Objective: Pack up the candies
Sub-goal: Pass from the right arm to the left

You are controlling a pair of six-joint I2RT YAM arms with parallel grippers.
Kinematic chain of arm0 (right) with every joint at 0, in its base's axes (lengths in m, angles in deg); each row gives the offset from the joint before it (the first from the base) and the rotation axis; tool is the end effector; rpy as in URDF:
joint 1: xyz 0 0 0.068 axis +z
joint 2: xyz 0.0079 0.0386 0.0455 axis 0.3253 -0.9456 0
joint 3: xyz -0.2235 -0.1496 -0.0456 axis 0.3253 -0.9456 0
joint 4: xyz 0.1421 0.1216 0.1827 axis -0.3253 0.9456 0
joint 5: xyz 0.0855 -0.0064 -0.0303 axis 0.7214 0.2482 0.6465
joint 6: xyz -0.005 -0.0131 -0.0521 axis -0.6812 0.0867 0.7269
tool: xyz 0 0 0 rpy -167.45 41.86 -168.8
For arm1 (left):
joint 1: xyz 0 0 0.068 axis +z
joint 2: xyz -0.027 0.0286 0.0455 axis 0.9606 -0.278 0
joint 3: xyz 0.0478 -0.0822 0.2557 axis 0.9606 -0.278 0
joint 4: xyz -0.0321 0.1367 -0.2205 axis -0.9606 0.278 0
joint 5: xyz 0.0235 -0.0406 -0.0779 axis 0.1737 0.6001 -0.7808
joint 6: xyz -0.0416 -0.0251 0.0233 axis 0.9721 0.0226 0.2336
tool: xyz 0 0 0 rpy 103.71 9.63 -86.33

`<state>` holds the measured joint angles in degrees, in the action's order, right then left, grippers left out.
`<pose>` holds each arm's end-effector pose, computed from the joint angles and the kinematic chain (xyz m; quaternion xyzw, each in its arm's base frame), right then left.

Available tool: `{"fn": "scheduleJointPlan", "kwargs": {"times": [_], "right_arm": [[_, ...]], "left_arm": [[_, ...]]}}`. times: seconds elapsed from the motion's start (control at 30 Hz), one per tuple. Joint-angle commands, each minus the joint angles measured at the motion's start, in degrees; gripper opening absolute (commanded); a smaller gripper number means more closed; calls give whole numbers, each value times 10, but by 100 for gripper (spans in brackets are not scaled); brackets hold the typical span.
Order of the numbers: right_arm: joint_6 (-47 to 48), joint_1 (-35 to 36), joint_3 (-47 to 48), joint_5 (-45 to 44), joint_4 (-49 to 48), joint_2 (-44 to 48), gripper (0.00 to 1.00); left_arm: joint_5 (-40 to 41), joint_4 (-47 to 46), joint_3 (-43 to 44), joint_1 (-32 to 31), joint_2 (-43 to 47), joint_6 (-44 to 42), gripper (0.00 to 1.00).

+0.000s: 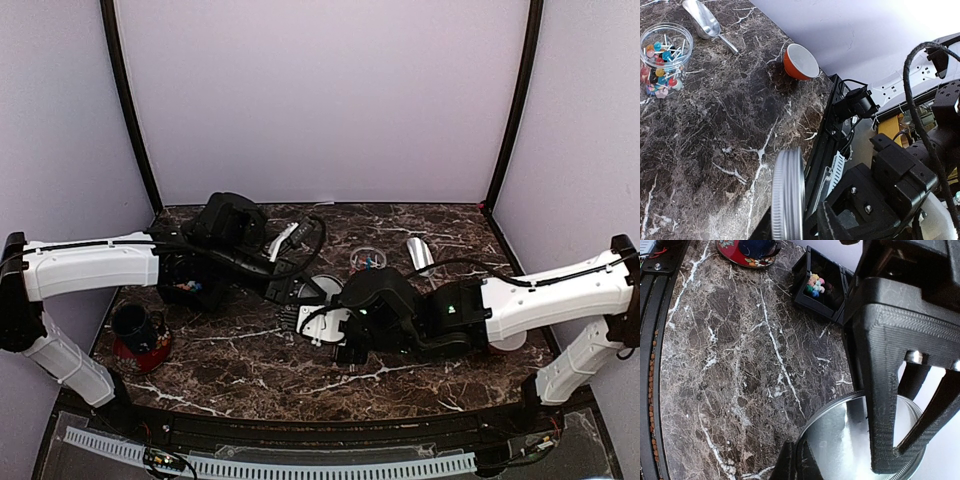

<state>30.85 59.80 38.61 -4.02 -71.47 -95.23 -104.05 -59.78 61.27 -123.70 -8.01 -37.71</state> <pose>0.0779 0.3255 0.2706 -0.6302 0.6071 0.0577 0.4806 0.1976 -0.2664 0.2934 0.3263 0.7650 -0.5083 0.2233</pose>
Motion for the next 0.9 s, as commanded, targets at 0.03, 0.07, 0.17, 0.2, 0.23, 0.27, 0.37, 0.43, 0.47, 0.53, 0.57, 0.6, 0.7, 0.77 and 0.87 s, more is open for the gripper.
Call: {"fn": "scheduleJointPlan", "kwargs": {"times": [0.03,0.07,0.17,0.2,0.23,0.27,0.37,0.43,0.47,0.53,0.57,0.6,0.7,0.77,0.87], "right_arm": [[-40,-26,15,64,-10,9,0],[-46,-31,14,76,-11,11,0],[-60,-46,12,113,-13,20,0],[-63,-50,13,120,-13,21,0],[-64,-51,14,123,-11,22,0],[-64,-52,16,123,-10,23,0],[-64,-52,23,115,-1,22,0],[-62,-51,31,101,9,20,0],[-61,-51,34,95,16,19,0],[-58,-50,36,79,24,19,0],[-56,-50,36,73,26,22,0],[-54,-50,34,68,25,25,0],[-45,-46,29,53,22,37,0],[-39,-41,29,43,22,40,0],[-29,-33,32,21,29,36,0]], "left_arm": [[-13,1,22,-19,0,-26,24],[-11,3,23,-21,0,-30,23],[-3,12,29,-27,0,-39,19],[-1,14,30,-28,-1,-39,19],[1,15,30,-28,-1,-40,19],[5,16,29,-28,-1,-40,18],[32,27,29,-28,-2,-34,18],[45,33,28,-28,-3,-29,18],[50,33,27,-28,-3,-26,18],[58,32,23,-28,-3,-18,17],[60,32,22,-27,-4,-15,16],[62,32,21,-27,-4,-11,14],[61,29,17,-26,-8,2,13],[54,21,12,-25,-11,14,13],[39,2,0,-20,-13,35,12]]}}
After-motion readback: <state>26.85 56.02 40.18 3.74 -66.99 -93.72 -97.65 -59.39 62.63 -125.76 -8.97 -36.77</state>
